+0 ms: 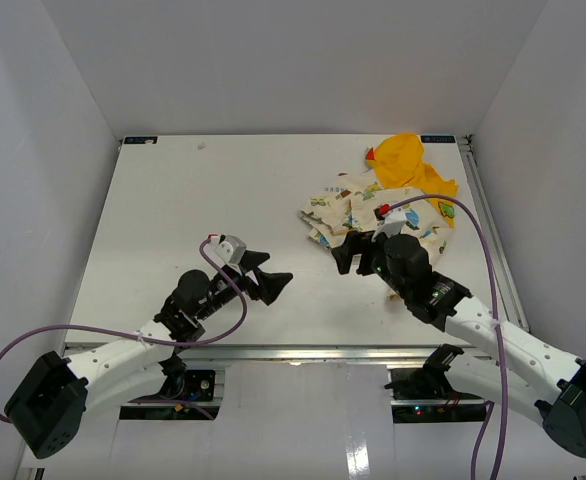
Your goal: Zip up the jacket
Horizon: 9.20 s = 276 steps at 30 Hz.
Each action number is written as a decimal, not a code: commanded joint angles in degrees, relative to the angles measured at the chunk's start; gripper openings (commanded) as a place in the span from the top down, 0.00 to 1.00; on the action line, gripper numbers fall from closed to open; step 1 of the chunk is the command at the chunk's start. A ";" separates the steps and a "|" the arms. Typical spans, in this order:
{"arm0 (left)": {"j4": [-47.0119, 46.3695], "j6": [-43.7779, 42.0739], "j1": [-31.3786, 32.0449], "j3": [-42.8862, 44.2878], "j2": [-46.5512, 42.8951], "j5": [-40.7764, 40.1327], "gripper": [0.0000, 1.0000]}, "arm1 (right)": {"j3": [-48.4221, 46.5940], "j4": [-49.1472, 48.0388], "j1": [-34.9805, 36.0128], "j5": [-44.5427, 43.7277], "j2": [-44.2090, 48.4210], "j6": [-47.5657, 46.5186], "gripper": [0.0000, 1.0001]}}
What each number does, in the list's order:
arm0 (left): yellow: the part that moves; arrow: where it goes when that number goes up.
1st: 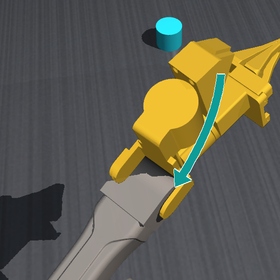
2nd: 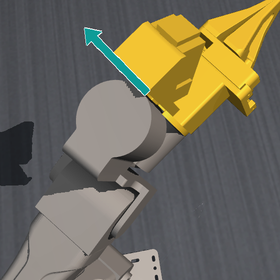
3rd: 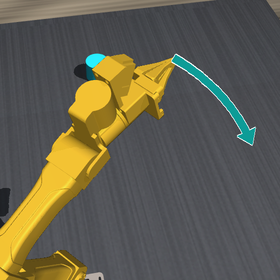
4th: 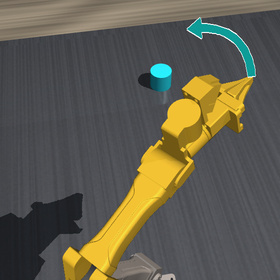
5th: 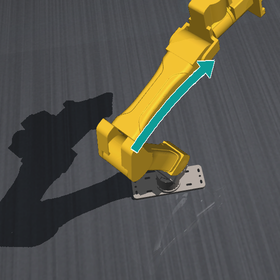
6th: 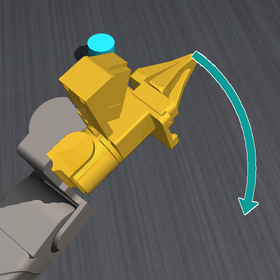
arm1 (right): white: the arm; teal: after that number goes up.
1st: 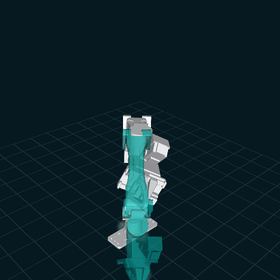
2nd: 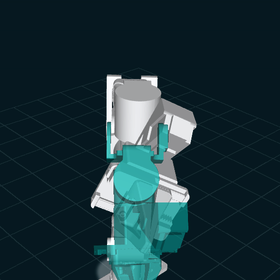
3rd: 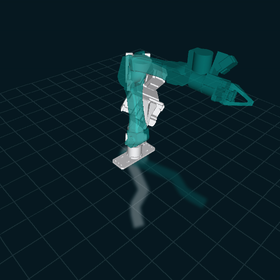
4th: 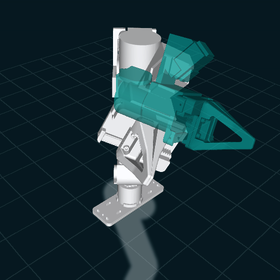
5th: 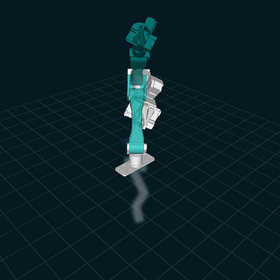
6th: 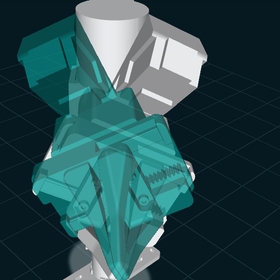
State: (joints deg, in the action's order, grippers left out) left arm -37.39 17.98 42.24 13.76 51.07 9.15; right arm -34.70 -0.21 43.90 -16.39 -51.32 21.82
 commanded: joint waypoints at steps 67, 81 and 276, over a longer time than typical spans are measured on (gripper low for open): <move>11.26 3.67 -4.16 10.34 23.73 -11.93 0.12 | -10.16 -2.25 1.89 -1.20 -30.41 -5.14 0.29; 15.29 3.74 -4.25 17.02 33.78 -7.10 0.95 | -11.04 -1.81 1.98 -6.33 -35.52 -4.00 0.80; 8.53 -3.44 -2.59 27.97 35.39 49.13 0.80 | 23.32 -36.65 8.08 23.91 2.59 -2.53 0.84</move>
State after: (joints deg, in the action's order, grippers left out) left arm -32.27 16.99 39.17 38.92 85.54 55.80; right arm -11.43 -34.37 52.38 6.07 -49.43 19.30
